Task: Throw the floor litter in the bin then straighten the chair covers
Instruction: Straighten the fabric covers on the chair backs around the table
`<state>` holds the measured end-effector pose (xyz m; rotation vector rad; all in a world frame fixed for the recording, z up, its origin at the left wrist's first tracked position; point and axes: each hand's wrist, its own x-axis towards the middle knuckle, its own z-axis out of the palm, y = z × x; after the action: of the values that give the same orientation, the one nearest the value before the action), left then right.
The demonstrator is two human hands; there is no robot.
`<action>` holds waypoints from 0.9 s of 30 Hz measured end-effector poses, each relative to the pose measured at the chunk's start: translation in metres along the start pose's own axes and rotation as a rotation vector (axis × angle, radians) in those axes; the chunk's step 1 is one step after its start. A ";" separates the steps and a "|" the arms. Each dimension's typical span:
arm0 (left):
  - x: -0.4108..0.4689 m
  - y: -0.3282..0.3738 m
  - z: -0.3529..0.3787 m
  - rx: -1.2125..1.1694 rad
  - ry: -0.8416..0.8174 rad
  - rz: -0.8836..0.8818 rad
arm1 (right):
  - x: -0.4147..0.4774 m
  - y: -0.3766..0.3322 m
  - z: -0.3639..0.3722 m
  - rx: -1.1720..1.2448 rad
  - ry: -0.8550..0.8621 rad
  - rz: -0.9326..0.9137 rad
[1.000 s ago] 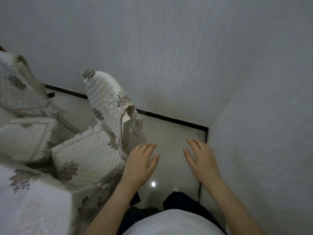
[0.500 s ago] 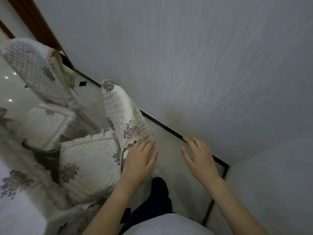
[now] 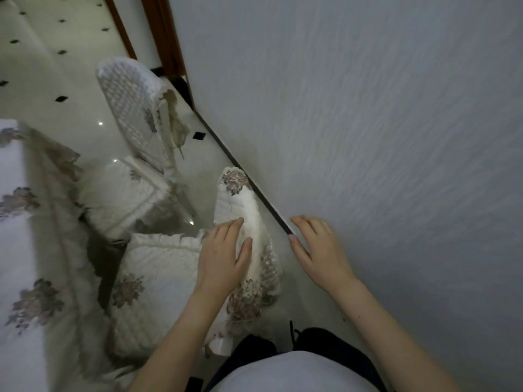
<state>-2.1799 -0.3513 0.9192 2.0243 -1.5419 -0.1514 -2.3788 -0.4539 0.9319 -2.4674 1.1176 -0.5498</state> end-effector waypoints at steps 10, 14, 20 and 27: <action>-0.008 0.004 0.030 0.017 0.122 -0.271 | 0.101 0.005 0.040 0.080 -0.205 -0.447; -0.011 0.021 0.052 0.058 0.133 -0.419 | 0.134 0.022 0.059 0.106 -0.374 -0.699; -0.010 0.051 0.083 0.108 0.153 -0.649 | 0.183 0.042 0.072 0.177 -0.679 -0.976; -0.006 0.075 0.094 0.239 0.378 -0.900 | 0.218 0.036 0.092 0.193 -0.789 -1.233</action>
<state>-2.2853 -0.3940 0.8783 2.6119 -0.3624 0.0774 -2.2234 -0.6283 0.8778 -2.5215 -0.7722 0.0832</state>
